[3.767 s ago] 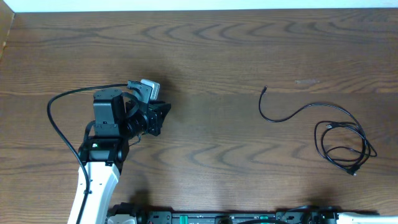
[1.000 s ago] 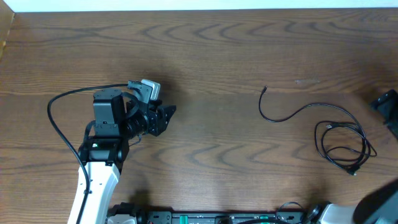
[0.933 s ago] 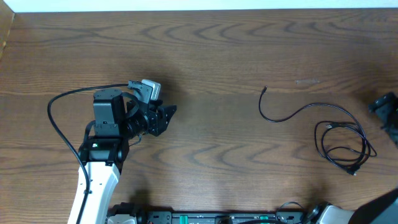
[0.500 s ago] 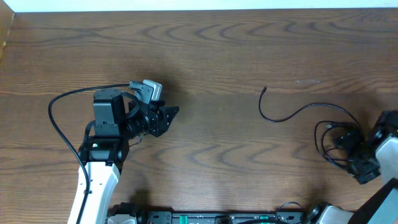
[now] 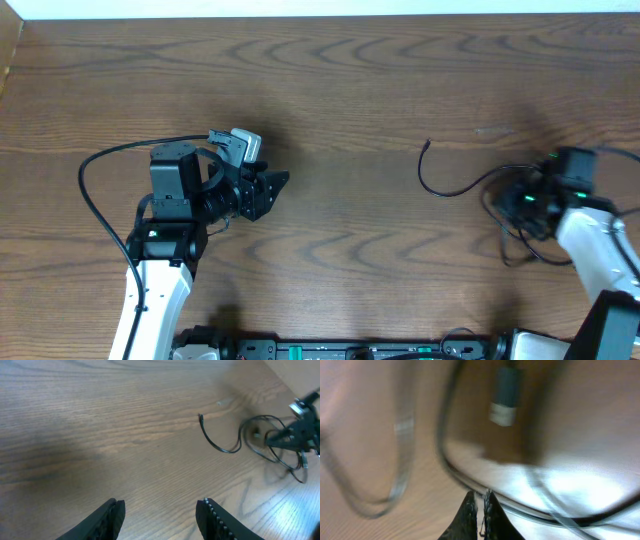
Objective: Untangle cables
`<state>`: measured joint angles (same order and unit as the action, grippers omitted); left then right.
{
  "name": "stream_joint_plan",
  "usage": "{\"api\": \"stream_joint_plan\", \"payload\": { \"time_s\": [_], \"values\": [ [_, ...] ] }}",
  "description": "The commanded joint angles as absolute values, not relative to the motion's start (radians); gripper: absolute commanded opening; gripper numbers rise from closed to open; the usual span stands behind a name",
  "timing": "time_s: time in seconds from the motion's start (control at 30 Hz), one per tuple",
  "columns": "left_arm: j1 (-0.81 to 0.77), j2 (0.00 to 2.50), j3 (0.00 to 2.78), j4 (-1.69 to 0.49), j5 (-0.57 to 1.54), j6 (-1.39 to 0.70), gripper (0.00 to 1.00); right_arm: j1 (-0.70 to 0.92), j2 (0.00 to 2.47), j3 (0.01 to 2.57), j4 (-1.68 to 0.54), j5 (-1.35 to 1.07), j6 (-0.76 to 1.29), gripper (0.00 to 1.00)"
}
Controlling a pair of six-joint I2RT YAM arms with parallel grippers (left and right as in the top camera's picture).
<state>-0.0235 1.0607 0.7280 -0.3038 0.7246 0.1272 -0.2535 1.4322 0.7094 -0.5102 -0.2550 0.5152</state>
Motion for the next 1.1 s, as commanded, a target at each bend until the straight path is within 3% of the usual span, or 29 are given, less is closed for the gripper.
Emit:
{"api": "stream_joint_plan", "payload": {
  "time_s": [0.0,0.23,0.5,0.7,1.07],
  "values": [
    [-0.025,1.057,0.724,-0.302,0.745,0.115,0.51,-0.032,1.436,0.717,-0.433,-0.342,0.55,0.01],
    [-0.025,1.057,0.724,-0.317,0.745,0.115,0.51,0.284,1.47,0.833,-0.383,-0.328,0.609,0.01],
    [-0.025,1.057,0.724,-0.335,0.745,0.116,0.51,0.509,1.476,1.057,-0.537,-0.297,0.556,0.01],
    [-0.025,1.057,0.724,-0.335,0.744,0.123,0.51,0.607,1.476,1.161,-0.664,-0.154,0.553,0.01],
    [-0.025,1.057,0.724,-0.344,0.752,0.127,0.51,0.61,1.476,1.267,-0.906,0.091,0.491,0.01]
  ]
}}
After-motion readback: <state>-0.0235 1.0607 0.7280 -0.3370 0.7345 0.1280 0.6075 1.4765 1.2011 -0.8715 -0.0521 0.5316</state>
